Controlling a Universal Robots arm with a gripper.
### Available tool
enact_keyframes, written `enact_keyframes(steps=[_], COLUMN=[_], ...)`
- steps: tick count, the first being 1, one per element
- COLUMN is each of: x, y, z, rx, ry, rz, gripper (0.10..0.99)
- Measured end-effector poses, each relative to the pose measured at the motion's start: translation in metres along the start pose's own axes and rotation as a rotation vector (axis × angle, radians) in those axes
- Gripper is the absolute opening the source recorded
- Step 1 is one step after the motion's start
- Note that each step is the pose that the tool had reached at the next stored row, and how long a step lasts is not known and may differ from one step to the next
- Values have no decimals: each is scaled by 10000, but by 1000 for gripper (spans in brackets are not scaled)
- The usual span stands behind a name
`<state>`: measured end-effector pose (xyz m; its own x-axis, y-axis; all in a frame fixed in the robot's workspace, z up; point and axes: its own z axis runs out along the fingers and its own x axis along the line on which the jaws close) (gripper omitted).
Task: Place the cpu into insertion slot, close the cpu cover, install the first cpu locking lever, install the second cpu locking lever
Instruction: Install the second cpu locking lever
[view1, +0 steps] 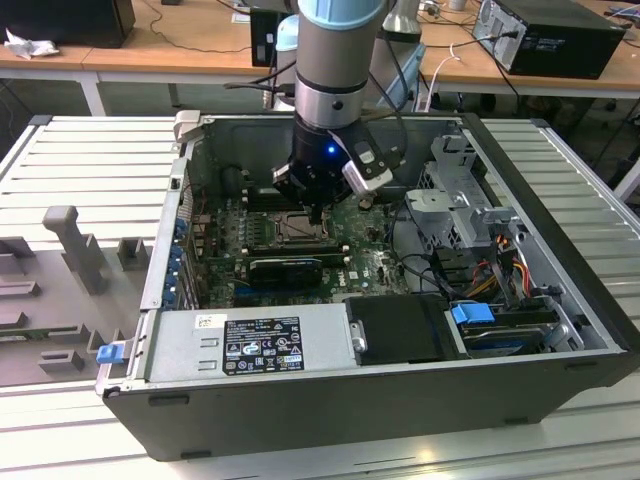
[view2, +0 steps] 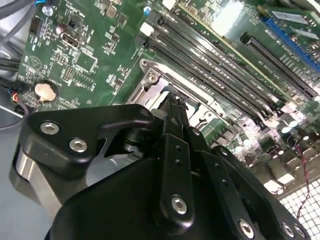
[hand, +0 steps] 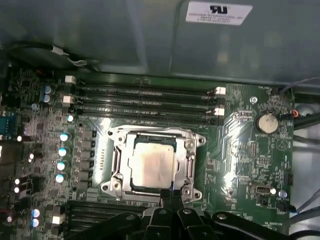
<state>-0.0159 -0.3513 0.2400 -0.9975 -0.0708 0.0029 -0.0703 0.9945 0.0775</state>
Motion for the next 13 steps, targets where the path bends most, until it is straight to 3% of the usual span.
enact_keyframes(steps=[2, 4, 10, 13], x=[1, 3, 12, 25], y=[-12, -38, -145, -238], z=[7, 22, 28, 27], rx=[-188, -314, -338, -362], ry=[-12, -21, -22, -25], rz=[-2, -3, -4, -6], gripper=[106, 106, 106, 106])
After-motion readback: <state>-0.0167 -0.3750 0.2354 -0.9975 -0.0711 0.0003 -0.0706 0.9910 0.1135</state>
